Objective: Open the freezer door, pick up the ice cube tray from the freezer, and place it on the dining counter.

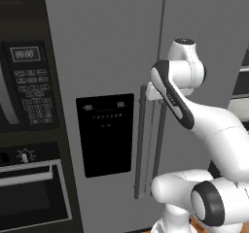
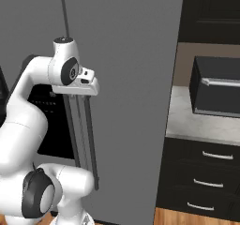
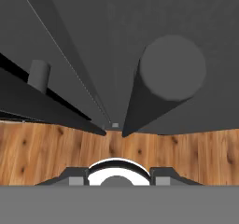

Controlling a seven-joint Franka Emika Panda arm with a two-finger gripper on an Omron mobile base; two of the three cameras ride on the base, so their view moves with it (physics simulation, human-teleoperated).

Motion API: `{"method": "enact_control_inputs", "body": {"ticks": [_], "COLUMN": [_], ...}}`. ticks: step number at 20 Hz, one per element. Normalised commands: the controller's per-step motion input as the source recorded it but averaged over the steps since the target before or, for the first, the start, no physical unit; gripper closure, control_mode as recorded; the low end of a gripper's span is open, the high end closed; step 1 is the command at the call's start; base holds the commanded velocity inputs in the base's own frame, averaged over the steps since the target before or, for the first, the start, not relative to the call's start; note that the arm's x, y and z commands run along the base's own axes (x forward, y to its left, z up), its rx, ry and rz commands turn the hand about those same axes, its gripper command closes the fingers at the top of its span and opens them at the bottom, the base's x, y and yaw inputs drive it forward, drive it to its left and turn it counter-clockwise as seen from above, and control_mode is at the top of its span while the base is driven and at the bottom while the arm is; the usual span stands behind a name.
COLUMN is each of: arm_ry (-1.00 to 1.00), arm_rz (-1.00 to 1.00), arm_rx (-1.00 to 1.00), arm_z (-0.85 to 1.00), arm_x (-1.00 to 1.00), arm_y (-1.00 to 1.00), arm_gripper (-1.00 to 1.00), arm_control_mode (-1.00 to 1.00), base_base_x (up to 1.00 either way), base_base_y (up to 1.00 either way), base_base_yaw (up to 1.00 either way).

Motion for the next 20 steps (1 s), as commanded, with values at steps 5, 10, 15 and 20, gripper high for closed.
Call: {"method": "enact_control_inputs", "body": {"ticks": [5, 10, 15, 20], "arm_ry": [0.0, 0.0, 0.0, 0.0], "arm_rz": [-0.03, -0.06, -0.03, 0.0], "arm_rx": [0.0, 0.0, 0.0, 0.0], "arm_z": [0.0, 0.0, -0.01, -0.02], "arm_x": [-0.37, -0.89, -0.57, -0.3], "arm_y": [0.0, -0.03, -0.12, -0.24], "arm_gripper": [-1.0, -1.0, -1.0, -1.0], "arm_control_mode": [-1.0, -1.0, -1.0, -1.0], "base_base_x": [0.0, 0.0, 0.0, 0.0], "base_base_y": [0.0, 0.0, 0.0, 0.0], "base_base_yaw": [0.0, 0.0, 0.0, 0.0]}}
